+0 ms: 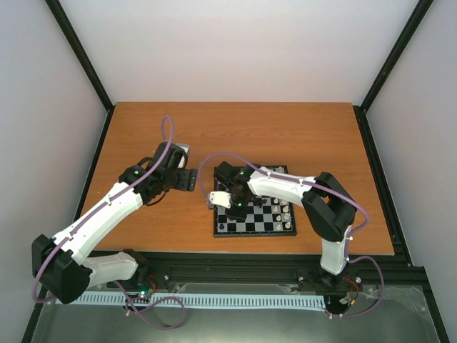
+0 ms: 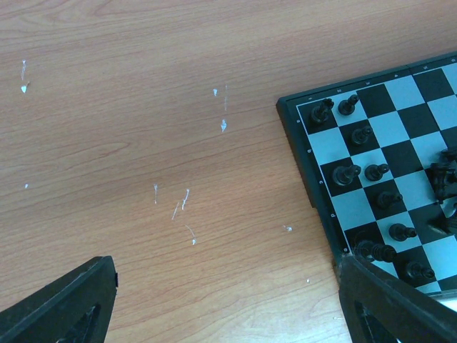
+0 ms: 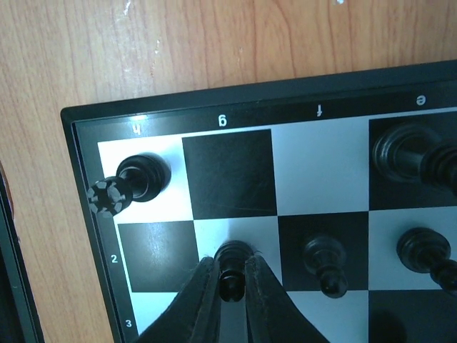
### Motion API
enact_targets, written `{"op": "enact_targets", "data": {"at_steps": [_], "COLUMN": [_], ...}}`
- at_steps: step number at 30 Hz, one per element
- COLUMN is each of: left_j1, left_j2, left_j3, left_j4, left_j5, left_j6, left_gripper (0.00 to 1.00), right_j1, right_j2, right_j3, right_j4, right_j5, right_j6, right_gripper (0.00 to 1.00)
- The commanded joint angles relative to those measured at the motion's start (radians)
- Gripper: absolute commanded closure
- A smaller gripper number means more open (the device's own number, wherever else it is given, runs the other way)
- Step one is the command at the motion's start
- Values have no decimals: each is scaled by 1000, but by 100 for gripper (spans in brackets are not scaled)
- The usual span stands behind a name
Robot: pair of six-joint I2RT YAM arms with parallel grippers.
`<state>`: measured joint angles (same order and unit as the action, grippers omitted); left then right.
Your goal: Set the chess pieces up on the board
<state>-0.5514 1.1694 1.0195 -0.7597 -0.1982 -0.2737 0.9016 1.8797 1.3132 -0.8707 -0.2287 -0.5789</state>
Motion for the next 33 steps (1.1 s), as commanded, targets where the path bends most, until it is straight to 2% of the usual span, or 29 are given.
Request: {"op": "enact_targets", "data": {"at_steps": [1,8,13,16,24,27,29,33], "left_j1": [11,10,11,11,2,-47,-120,-254], "left_j2": [-2,-4,-9,-11,11,68,118,265], "left_j3": [2,1,-1,-7,-11,32,73,180], "left_j4": [-4,-3,8,28,113,119,109,92], "left_j5": [-1,-4,21,86,362,394,372,286], "left_j6": [19,19,30,50,103,112,141,213], "left_gripper": [12,12,12,15,32,35,36,37], "right_j1": [14,3,-88,-179,-448,-577,-681,-766], "right_j2": [14,-59,-163,-221,-403,-477,-522,-590], "right_j3": [31,33,-4,-41,-151,-170,-181,-214], "right_j4": [6,-7,-6,2,44,63,71,60], "right_j5": [-15,-23,-46,-57,-84,-122,-153,-161], "right_j6": [2,6,1,-5,25,66,90,110], "right_gripper": [90,76,72,71,68,67,64,59]}}
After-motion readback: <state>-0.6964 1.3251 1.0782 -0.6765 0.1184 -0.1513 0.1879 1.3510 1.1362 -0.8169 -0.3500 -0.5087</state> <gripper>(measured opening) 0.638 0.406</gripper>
